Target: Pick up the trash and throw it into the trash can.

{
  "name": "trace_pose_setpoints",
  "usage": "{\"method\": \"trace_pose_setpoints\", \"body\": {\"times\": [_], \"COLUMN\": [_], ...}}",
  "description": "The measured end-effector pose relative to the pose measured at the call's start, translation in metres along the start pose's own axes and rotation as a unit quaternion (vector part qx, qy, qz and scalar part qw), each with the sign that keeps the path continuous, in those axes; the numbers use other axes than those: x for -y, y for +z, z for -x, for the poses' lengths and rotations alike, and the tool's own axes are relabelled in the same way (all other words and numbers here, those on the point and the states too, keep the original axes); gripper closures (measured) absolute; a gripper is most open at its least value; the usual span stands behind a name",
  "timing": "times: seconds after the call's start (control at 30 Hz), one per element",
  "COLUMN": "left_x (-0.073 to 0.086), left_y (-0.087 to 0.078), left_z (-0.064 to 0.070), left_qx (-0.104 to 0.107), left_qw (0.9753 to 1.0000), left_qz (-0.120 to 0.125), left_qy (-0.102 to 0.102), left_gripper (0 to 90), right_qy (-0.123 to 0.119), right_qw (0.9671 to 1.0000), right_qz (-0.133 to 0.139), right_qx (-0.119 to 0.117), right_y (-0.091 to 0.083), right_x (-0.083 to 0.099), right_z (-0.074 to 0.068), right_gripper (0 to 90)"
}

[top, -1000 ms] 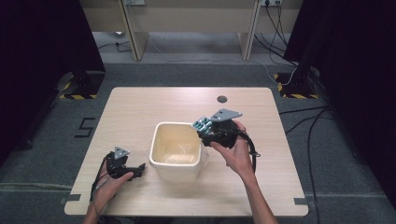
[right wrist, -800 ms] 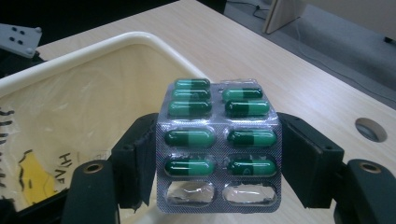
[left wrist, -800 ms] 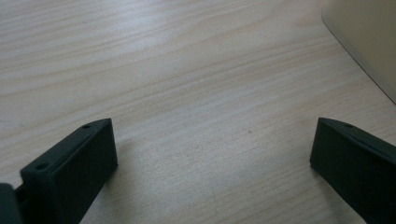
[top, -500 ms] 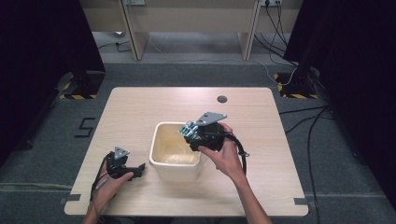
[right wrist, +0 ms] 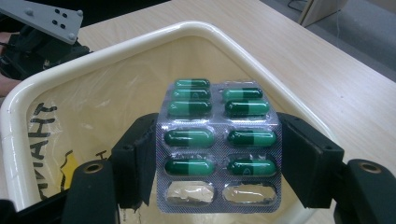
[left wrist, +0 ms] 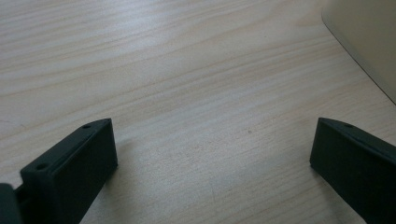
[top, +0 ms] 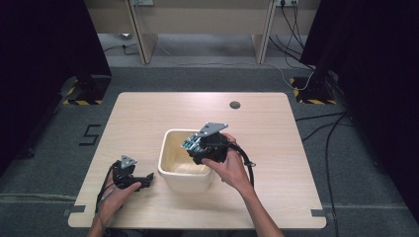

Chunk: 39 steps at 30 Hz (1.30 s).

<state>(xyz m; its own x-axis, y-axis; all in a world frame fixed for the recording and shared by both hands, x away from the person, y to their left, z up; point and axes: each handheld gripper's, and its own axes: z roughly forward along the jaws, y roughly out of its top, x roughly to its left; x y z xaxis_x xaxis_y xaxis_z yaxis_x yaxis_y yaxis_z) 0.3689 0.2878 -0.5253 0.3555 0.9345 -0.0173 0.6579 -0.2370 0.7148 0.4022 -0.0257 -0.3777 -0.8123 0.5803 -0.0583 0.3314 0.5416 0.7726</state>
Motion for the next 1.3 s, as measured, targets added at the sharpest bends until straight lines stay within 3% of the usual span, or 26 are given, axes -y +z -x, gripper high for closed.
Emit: {"method": "trace_pose_setpoints", "body": {"times": [0.43,0.7,0.77,1.03,1.3], "left_x": [0.0,0.0,0.0,0.0,0.0], "left_y": [0.0,0.0,0.0,0.0,0.0], "left_z": [0.0,0.0,0.0,0.0,0.0], "left_qx": [0.0,0.0,0.0,0.0,0.0], "left_qw": [1.0,1.0,1.0,1.0,1.0], "left_qz": [0.0,0.0,0.0,0.0,0.0], "left_qy": [0.0,0.0,0.0,0.0,0.0], "left_gripper": [0.0,0.0,0.0,0.0,0.0], "right_qy": [-0.006,-0.005,-0.002,0.001,0.012], "right_qw": [0.9995,0.9986,0.9989,0.9991,0.9996], "right_qz": [-0.021,-0.019,-0.02,-0.002,0.015], "right_qx": [-0.023,-0.048,-0.043,-0.041,-0.019], "right_y": [0.014,0.02,0.02,0.011,-0.008], "right_x": [0.0,0.002,0.002,0.001,0.0], "right_z": [-0.006,-0.007,-0.006,-0.004,0.004], "right_gripper": [34.1,30.1,24.4,23.9,24.1]}}
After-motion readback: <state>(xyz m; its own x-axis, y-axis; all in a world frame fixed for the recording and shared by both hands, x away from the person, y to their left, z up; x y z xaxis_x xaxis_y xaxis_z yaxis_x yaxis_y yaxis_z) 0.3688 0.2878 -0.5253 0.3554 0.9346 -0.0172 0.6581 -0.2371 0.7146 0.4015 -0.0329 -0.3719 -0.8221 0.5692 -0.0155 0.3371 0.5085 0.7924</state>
